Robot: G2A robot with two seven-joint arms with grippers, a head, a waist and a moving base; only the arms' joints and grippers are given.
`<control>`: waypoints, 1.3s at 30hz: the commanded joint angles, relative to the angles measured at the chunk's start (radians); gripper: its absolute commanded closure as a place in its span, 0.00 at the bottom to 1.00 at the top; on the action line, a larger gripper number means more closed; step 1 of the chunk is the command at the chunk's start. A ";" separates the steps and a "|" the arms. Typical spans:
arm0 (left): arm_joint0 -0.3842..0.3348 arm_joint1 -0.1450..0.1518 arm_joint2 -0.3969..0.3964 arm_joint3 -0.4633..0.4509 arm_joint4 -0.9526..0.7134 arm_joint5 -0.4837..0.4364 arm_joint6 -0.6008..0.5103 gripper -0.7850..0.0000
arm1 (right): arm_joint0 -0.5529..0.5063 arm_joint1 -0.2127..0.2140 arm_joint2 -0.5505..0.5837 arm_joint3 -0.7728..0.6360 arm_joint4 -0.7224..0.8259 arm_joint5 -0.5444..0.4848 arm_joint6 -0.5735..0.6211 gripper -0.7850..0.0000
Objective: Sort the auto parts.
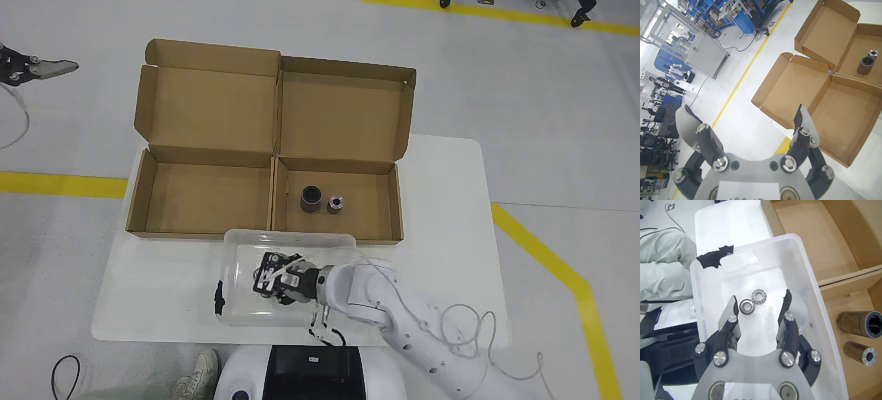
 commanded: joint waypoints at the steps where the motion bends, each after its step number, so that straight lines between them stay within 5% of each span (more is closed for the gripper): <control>1: 0.000 0.000 0.000 0.000 0.000 0.000 0.000 0.00 | 0.016 -0.009 -0.029 0.020 -0.014 0.008 0.007 0.44; 11: 0.000 0.000 0.000 0.000 0.000 0.000 0.000 0.00 | 0.075 -0.054 -0.117 0.134 -0.028 0.068 -0.010 0.47; 21: 0.000 0.000 0.000 0.000 0.000 0.000 0.000 0.00 | 0.133 -0.109 -0.188 0.223 -0.056 0.159 0.015 0.36; 39: 0.000 0.000 0.000 0.000 0.000 0.000 0.000 0.00 | 0.165 -0.162 -0.218 0.302 -0.063 0.189 0.046 0.46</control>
